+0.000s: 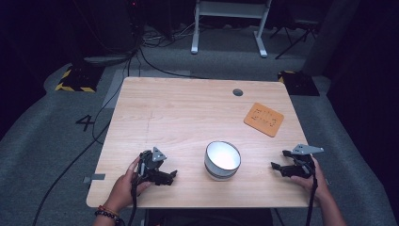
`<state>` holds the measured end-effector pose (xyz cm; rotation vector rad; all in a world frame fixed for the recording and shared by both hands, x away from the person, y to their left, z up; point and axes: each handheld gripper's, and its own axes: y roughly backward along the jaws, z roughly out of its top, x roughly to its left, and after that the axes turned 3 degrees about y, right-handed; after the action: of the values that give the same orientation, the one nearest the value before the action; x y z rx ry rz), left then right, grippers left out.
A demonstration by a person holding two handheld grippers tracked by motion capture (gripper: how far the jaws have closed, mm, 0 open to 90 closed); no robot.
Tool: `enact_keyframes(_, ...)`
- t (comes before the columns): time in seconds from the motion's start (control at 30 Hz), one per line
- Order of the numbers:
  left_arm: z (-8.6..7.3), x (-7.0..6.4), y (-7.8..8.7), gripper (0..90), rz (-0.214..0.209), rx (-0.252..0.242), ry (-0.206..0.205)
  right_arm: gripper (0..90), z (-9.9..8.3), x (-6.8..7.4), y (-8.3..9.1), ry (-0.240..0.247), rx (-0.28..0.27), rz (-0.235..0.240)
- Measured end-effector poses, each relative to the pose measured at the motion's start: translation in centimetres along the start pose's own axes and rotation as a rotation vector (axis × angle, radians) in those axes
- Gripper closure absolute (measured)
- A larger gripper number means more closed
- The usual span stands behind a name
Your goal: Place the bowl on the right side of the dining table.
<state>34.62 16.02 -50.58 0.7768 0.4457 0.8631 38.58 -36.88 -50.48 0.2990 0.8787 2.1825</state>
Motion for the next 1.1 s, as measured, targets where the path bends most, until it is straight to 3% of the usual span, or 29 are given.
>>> enact_keyframes(0.77, 0.0, 0.0, 0.0, 0.0, 0.0, 0.0, 0.0, 16.9, 0.1, -0.02, -0.12, -0.006, 0.005, -0.001)
enact_keyframes(0.97, 0.0, 0.0, -0.01, 0.0, 0.003, -0.001, 0.0, 18.5, 0.08, -0.11, 0.13, -0.005, 0.003, 0.026)
enact_keyframes(1.1, 0.0, 0.0, -0.02, 0.0, 0.003, -0.002, 0.0, 19.8, 0.51, 0.22, 0.73, -0.005, -0.031, 0.048)
